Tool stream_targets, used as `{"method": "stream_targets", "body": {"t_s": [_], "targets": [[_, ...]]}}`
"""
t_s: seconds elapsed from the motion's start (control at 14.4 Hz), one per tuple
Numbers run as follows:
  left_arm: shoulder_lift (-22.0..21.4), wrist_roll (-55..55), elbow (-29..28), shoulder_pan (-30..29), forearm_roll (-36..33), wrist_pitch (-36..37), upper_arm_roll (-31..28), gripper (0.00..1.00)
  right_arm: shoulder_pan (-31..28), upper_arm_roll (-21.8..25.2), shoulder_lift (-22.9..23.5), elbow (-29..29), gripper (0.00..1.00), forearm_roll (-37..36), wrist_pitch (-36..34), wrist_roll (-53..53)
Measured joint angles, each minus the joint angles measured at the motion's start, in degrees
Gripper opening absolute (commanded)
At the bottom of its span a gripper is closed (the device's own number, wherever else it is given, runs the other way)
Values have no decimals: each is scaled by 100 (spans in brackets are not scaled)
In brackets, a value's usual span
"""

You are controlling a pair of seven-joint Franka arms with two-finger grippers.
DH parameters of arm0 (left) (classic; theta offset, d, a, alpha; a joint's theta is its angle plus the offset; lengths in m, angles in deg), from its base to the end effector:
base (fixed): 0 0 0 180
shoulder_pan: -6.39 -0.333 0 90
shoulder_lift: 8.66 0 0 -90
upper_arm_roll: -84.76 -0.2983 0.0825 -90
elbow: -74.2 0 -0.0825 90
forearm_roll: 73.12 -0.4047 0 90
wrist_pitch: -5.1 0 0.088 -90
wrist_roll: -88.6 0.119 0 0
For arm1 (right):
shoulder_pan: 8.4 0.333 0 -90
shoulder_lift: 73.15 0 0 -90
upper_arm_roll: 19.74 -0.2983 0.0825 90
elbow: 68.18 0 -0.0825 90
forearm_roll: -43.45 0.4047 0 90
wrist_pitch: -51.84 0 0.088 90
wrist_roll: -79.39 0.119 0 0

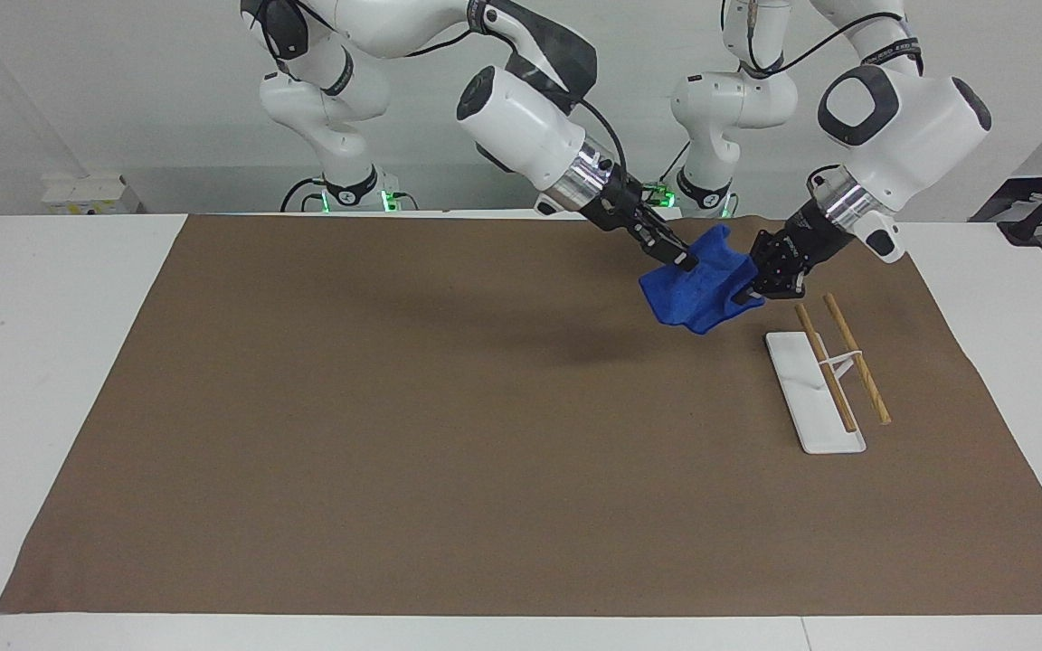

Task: Right arm passes towel to left arm to hang
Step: 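Close the left gripper on the towel while the right gripper releases it, then draw the towel over the rack with the left gripper while the right gripper retracts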

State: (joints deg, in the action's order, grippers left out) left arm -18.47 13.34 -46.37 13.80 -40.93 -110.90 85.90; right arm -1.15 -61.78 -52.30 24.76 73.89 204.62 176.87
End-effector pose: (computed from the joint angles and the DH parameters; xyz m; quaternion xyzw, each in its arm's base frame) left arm 0.5289 -0.1167 0.4739 0.7415 0.6199 -0.1360 0.2176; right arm 0.5255 0.4884 0.5101 -0.6924 0.5595 0.1883 0.4149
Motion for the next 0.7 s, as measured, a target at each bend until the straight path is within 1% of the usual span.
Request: {"method": "stream_targets", "body": {"t_s": [0.14, 0.35, 0.42, 0.56, 0.7], "targets": [[8, 417, 62, -26, 0, -28, -9, 0, -12, 28, -1, 9, 100, -37, 0, -366], [82, 1368, 239, -93, -6, -34, -66, 0, -175, 108, -15, 172, 100, -325, -2, -1553], [109, 1837, 283, -148, -71, -36, -82, 0, -289, 149, -42, 301, 100, -483, -6, -2114], [163, 3126, 331, -251, -475, -125, -95, 0, -627, 232, -162, 702, 100, -790, -21, -3384], [207, 4521, 335, -273, -740, -521, -111, 0, -971, 404, -362, 1142, 100, -930, -212, -4714]]}}
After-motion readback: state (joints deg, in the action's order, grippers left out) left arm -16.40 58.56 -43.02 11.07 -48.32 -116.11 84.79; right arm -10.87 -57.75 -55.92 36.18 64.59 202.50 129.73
